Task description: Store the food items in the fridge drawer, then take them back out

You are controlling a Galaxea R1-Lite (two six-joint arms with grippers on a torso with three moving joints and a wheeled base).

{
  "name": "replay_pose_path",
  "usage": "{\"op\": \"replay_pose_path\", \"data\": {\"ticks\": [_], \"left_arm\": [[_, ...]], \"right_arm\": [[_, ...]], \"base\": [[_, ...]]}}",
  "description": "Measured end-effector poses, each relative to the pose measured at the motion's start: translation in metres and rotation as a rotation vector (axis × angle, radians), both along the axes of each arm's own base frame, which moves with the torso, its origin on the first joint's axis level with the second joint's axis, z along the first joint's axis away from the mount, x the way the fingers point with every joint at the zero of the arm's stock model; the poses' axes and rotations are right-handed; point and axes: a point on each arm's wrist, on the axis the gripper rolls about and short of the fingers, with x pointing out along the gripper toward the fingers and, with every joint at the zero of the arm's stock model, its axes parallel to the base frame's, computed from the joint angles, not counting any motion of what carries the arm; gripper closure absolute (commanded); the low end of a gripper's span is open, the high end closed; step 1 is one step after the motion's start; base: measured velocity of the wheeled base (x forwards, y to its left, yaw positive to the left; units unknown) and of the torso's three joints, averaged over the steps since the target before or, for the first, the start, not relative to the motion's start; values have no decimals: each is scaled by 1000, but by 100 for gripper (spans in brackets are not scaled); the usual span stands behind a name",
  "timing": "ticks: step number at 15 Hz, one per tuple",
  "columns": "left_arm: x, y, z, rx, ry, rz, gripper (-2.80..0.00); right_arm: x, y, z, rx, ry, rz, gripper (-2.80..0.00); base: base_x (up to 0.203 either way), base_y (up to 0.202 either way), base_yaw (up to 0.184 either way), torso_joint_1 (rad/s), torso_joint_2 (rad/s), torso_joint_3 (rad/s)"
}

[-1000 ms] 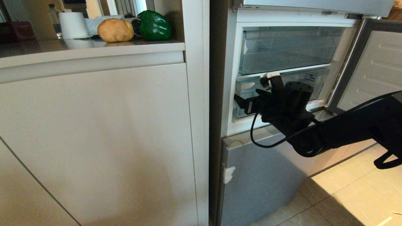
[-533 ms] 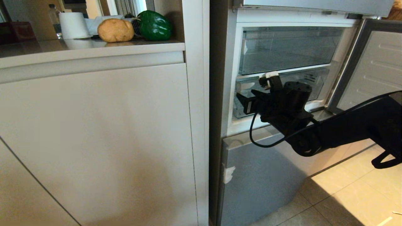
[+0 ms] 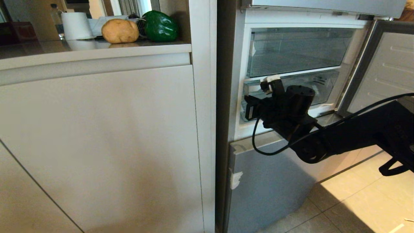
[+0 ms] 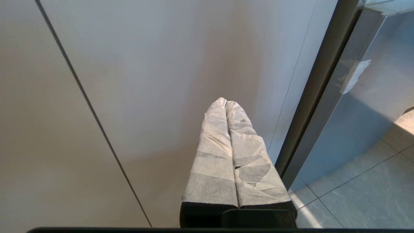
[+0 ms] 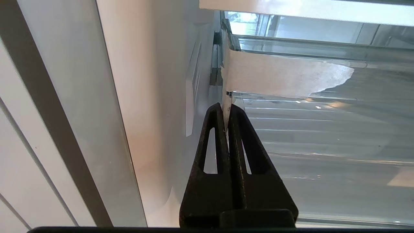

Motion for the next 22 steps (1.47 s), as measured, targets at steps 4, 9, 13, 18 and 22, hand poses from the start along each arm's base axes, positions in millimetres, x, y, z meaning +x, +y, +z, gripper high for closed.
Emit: {"op": "replay_pose_path", "data": {"ticks": [4, 9, 13, 18, 22], "left_arm": [[0, 0, 0, 0, 0, -1, 0], [0, 0, 0, 0, 0, 0, 0], [0, 0, 0, 0, 0, -1, 0], [0, 0, 0, 0, 0, 0, 0], [0, 0, 0, 0, 0, 0, 0]], "right_arm": [[-4, -1, 0, -3, 6, 1, 0], [-35, -1, 2, -18, 47, 22, 0], [-69, 2, 7, -26, 77, 18, 0], [-114, 4, 8, -35, 110, 12, 0], [-144, 2, 8, -45, 128, 12, -280]], "base": [[0, 0, 0, 0, 0, 0], [0, 0, 0, 0, 0, 0], [0, 0, 0, 0, 0, 0], [0, 0, 0, 0, 0, 0], [0, 0, 0, 0, 0, 0]]}}
